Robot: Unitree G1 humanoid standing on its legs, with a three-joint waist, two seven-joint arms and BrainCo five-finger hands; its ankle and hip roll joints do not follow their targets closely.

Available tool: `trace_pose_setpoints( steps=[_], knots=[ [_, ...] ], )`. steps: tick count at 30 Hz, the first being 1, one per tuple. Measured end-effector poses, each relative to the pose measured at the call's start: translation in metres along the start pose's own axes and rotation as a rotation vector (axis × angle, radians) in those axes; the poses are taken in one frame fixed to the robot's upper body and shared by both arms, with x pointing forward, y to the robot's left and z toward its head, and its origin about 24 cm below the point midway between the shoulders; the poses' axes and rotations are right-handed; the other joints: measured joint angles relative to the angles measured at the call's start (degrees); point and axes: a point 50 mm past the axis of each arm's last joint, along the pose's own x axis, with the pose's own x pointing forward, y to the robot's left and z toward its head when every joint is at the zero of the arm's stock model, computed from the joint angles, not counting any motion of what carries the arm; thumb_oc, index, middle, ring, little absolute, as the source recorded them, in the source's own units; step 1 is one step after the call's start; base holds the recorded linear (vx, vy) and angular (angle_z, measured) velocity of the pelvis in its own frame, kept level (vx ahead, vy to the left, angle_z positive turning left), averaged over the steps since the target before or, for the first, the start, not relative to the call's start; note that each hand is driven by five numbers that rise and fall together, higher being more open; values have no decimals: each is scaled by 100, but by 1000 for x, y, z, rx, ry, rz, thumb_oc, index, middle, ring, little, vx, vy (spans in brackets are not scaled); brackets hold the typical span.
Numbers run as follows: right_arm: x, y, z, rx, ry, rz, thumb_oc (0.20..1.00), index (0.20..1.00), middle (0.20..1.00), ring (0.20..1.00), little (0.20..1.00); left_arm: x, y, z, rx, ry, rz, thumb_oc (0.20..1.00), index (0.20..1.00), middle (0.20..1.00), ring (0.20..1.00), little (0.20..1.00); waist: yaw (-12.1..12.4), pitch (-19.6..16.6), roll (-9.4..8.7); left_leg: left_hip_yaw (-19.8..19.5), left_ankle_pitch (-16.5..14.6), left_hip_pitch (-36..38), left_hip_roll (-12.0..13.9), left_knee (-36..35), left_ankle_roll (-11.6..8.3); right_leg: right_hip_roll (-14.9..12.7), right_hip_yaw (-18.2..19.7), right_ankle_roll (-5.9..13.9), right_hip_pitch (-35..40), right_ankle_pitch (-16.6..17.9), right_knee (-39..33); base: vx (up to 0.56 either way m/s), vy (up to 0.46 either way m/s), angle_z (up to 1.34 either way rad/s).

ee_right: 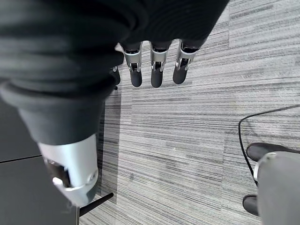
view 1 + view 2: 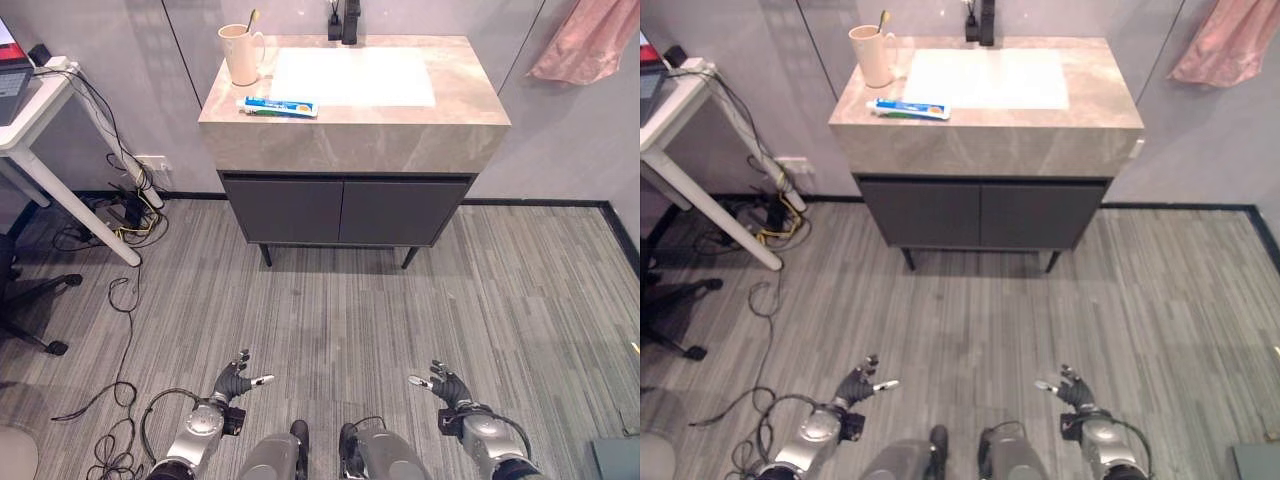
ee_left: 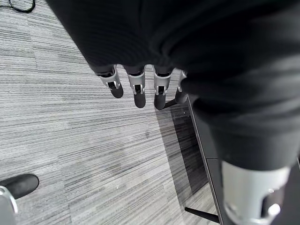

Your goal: Put brush and paste in cup on sink, flatten towel.

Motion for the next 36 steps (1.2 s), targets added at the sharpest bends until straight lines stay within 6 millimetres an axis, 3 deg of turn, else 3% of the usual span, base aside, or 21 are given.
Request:
trace_pose_setpoints(
  steps=[11, 16, 30, 32, 35, 36],
  knots=[
    [1, 9, 0, 2, 2, 8, 1000, 1000, 1000, 1000, 1000, -2, 0, -10, 1, 44, 10, 1000, 1000, 1000, 1000, 1000, 33, -126, -145, 179, -159, 124, 13, 202, 89, 5, 169, 66, 111, 1, 53, 43, 66, -6],
    [1, 11, -1, -6, 7, 18, 1000, 1000, 1000, 1000, 1000, -2, 0, -11, 2, 44, 11, 1000, 1000, 1000, 1000, 1000, 38, -373, -79, 315, -156, 128, 22, 82, 158, 26, 312, 136, 106, 100, -108, 4, 115, -17],
    [1, 13, -3, -45, 22, 34, 1000, 1000, 1000, 1000, 1000, -3, 1, -14, 44, 55, 7, 1000, 1000, 1000, 1000, 1000, 69, -557, 29, 653, 60, 421, -14, -565, 356, 56, 686, 314, 232, 465, -597, 6, 82, -13],
    [1, 11, 1, -74, 2, 36, 1000, 1000, 1000, 1000, 1000, -2, 1, -12, 46, 49, 5, 1000, 1000, 1000, 1000, 1000, 33, -569, 45, 592, 149, 504, -55, -806, 437, 41, 747, 538, 16, 641, -217, -6, 152, 11],
    [-1, 11, 3, -75, -13, 42, 1000, 1000, 1000, 1000, 1000, -3, 1, -12, 71, 46, -3, 1000, 1000, 1000, 1000, 1000, 38, -552, -14, 543, 354, 729, -101, -1143, 466, 10, 897, 644, -424, 822, 709, 88, 140, 9],
    [-2, 11, 0, -74, -8, 42, 1000, 1000, 1000, 1000, 1000, -3, 1, -13, 79, 48, -7, 1000, 1000, 1000, 1000, 1000, 0, -543, -6, 530, 320, 766, -133, -1172, 584, 2, 875, 654, -589, 836, 827, 177, 112, 6]
  ],
)
